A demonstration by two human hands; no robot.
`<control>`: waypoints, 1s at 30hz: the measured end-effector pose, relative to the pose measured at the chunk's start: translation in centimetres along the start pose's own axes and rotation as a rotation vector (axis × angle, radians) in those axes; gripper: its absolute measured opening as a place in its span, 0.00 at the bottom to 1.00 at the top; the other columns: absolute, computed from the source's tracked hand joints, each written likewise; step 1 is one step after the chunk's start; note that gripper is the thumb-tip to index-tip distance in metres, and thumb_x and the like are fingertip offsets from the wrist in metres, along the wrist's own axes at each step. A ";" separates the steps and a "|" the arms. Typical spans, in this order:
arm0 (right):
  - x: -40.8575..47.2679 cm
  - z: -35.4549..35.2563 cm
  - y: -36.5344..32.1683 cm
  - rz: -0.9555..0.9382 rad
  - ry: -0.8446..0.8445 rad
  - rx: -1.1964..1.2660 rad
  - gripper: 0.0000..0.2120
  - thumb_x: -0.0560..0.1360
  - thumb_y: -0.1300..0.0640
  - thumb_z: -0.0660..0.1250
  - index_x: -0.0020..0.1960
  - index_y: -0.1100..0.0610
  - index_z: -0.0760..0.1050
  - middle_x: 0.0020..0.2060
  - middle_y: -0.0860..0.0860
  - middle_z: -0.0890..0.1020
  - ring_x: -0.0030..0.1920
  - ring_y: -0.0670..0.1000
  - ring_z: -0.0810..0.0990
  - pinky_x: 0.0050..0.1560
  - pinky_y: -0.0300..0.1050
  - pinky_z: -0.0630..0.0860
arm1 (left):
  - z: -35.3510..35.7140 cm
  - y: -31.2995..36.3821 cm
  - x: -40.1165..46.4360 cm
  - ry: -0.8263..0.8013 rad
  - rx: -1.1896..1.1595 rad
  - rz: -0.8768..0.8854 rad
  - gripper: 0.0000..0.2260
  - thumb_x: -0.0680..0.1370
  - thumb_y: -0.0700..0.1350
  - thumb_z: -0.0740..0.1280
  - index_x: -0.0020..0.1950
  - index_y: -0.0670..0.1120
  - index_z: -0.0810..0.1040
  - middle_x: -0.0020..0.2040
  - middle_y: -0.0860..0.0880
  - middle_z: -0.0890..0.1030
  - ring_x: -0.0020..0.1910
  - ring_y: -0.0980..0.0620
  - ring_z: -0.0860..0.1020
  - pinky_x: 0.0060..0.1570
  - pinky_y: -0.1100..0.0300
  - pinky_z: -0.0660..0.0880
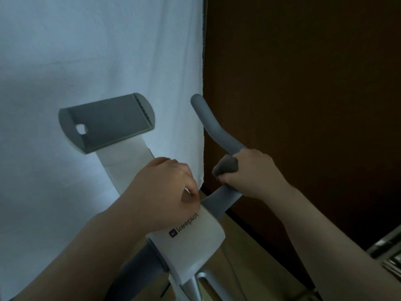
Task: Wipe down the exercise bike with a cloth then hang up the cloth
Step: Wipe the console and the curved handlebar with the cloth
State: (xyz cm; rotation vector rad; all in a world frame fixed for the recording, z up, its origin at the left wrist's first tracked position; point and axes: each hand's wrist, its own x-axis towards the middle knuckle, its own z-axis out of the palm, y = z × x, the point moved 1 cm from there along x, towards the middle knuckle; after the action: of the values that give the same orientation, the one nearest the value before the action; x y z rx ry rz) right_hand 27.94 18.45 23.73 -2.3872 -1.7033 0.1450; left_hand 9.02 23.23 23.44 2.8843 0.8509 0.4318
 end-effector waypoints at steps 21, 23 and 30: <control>-3.2 1.5 -3.5 -0.094 -0.123 0.258 0.13 0.74 0.45 0.67 0.46 0.55 0.77 0.40 0.50 0.77 0.41 0.48 0.76 0.45 0.46 0.72 | -0.2 0.8 0.1 0.144 0.015 -0.174 0.13 0.78 0.46 0.58 0.51 0.53 0.82 0.50 0.54 0.79 0.47 0.55 0.75 0.48 0.63 0.64; -3.0 0.6 -3.8 -0.056 -0.228 0.336 0.15 0.73 0.44 0.68 0.47 0.56 0.78 0.41 0.52 0.80 0.43 0.51 0.79 0.52 0.51 0.74 | -0.2 0.8 0.1 0.138 0.012 -0.170 0.13 0.78 0.46 0.58 0.52 0.53 0.82 0.49 0.54 0.79 0.47 0.54 0.75 0.46 0.63 0.63; -6.5 2.1 -3.3 -0.141 0.080 0.200 0.14 0.75 0.39 0.61 0.53 0.47 0.76 0.45 0.44 0.73 0.45 0.44 0.73 0.50 0.43 0.63 | 0.0 0.5 0.0 0.091 -0.005 -0.180 0.13 0.77 0.47 0.58 0.52 0.55 0.82 0.51 0.55 0.80 0.48 0.56 0.76 0.47 0.65 0.65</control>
State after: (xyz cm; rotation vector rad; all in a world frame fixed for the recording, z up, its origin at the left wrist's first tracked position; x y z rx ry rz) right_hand 22.39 13.57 22.19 -2.0953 -1.7255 0.1867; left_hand 9.25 22.86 23.56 2.7694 1.1100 0.5478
